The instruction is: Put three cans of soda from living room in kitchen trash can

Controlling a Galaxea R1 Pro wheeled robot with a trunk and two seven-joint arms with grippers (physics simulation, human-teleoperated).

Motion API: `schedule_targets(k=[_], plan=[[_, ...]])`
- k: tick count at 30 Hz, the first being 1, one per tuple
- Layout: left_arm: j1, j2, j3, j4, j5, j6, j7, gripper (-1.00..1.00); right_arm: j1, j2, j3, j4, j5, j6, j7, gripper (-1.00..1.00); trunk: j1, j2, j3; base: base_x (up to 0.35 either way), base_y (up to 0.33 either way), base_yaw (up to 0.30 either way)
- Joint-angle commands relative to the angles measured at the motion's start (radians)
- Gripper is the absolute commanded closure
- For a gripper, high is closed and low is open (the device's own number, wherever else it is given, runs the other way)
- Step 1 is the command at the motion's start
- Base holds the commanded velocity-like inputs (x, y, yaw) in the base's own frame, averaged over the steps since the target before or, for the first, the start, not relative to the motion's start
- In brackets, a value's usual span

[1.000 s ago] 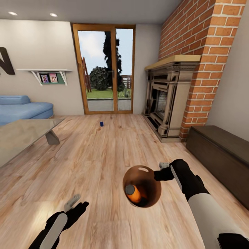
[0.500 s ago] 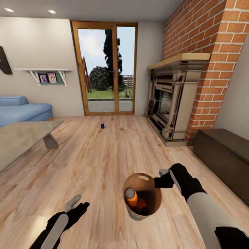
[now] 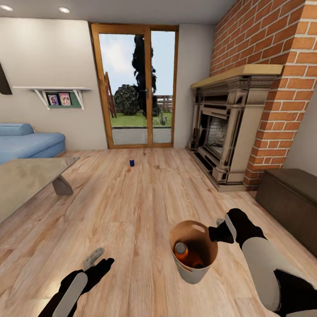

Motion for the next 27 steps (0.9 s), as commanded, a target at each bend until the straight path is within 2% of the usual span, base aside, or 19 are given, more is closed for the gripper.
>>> schedule_targets(k=[1,2,5,17,18,22,25,27], plan=[[0.0,0.0,0.0,0.0,0.0,0.0,0.0,-1.0,0.004,-0.002,-0.025,0.0,-0.082,0.006,-0.007,1.0,0.0,0.0,0.0,0.329,0.113,0.0],[0.0,-0.002,-0.001,0.001,0.0,0.0,0.0,-1.0,0.061,0.002,-0.036,-0.003,-0.077,0.006,-0.016,1.0,0.0,0.0,0.0,0.329,0.107,0.0],[0.0,-0.002,-0.002,0.001,0.0,0.0,0.0,-1.0,0.104,0.002,-0.036,-0.009,-0.077,0.006,-0.013,1.0,0.0,0.0,0.0,0.33,0.105,0.0],[0.0,-0.002,-0.002,0.002,-0.001,0.0,0.0,-1.0,0.118,-0.003,-0.041,-0.012,-0.084,0.006,-0.009,1.0,0.0,0.0,0.0,0.331,0.102,0.0],[0.0,-0.002,-0.002,0.002,-0.002,0.0,0.0,-1.0,0.117,-0.005,-0.041,-0.014,-0.085,0.006,0.009,1.0,0.0,0.0,0.0,0.332,0.101,0.0],[0.0,-0.003,-0.001,0.002,-0.034,0.0,0.0,-1.0,0.116,-0.023,-0.04,-0.034,-0.077,0.006,0.094,1.0,0.0,0.0,0.0,0.333,0.1,0.0],[0.0,-0.004,0.0,0.002,-0.042,0.0,0.0,-1.0,0.114,-0.032,-0.041,-0.039,-0.074,0.006,0.1,1.0,0.0,0.0,0.0,0.334,0.099,0.0],[0.0,-0.004,0.0,0.002,-0.045,0.0,0.0,-1.0,0.112,-0.04,-0.043,-0.042,-0.074,0.006,0.076,1.0,0.0,0.0,0.0,0.334,0.099,0.0]])
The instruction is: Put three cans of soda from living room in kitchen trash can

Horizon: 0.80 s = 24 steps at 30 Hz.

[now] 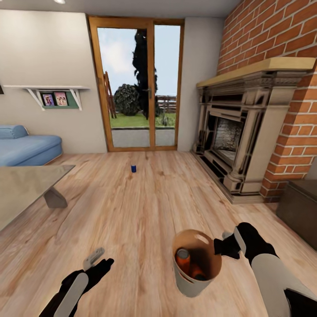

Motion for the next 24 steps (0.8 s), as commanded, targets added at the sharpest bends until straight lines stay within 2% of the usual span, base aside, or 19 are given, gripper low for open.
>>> schedule_targets(k=[1,5,24], plan=[[0.0,0.0,0.0,0.0,-0.001,0.0,0.0,-1.0,-0.001,-0.003,-0.002,0.0,-0.024,0.003,-0.024,1.0,0.0,0.0,0.0,0.334,0.099,0.0],[0.0,0.0,0.0,0.0,-0.002,0.0,0.0,-1.0,-0.003,-0.008,-0.004,-0.001,-0.028,0.003,-0.05,1.0,0.0,0.0,0.0,0.334,0.099,0.0],[0.0,-0.002,-0.001,0.0,-0.002,0.0,0.0,-1.0,-0.004,-0.011,-0.004,-0.001,-0.03,0.003,-0.053,1.0,0.0,0.0,0.0,0.335,0.097,0.0]])
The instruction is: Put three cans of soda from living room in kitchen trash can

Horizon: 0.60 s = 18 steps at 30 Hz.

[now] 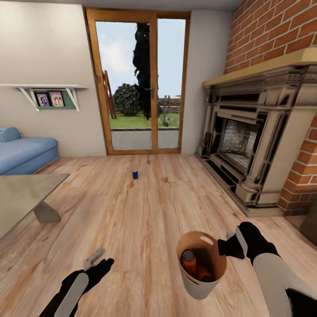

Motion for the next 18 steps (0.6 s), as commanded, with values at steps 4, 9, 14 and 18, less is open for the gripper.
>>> schedule_targets(k=[4,9,14,18], plan=[[0.0,0.0,0.0,0.0,0.0,0.0,0.0,-1.0,0.002,0.002,0.0,-0.032,-0.051,0.004,0.011,1.0,0.0,0.0,0.0,0.336,0.094,0.0],[0.0,0.0,0.0,0.0,0.0,0.0,0.0,-1.0,0.005,0.003,0.003,-0.077,-0.052,0.004,0.014,1.0,0.0,0.0,0.0,0.336,0.093,0.0],[0.0,0.0,0.0,0.0,0.001,0.0,0.0,-1.0,0.006,0.003,0.004,-0.079,-0.052,0.004,0.014,1.0,0.0,0.0,0.0,0.337,0.092,0.0],[0.0,0.0,-0.001,-0.001,0.001,0.0,0.0,-1.0,0.006,0.003,0.005,-0.079,-0.052,0.004,0.013,1.0,0.0,0.0,0.0,0.337,0.092,0.0]])
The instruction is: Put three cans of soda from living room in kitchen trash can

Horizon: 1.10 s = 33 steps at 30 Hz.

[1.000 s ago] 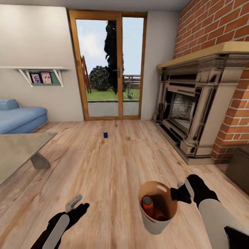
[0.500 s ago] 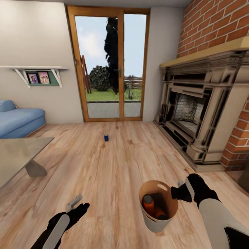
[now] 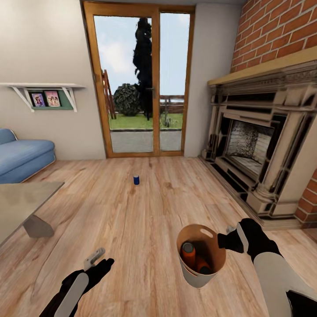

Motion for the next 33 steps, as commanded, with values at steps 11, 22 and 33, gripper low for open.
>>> schedule_targets(k=[11,22,33], plan=[[0.0,0.0,-0.008,-0.028,-0.002,0.0,0.001,-1.0,0.0,0.0,-0.002,0.0,-0.024,0.002,0.0,1.0,0.0,0.0,0.0,0.337,0.092,0.0],[0.052,0.014,-0.066,-0.179,-0.01,-0.072,0.004,-1.0,0.0,0.0,-0.001,-0.001,-0.024,0.002,0.001,1.0,0.0,0.0,0.0,0.337,0.098,0.0],[0.061,0.009,-0.072,-0.191,-0.013,-0.078,0.026,-1.0,0.0,0.0,0.0,-0.021,-0.024,0.002,0.001,1.0,0.0,0.0,0.0,0.337,0.1,0.0]])
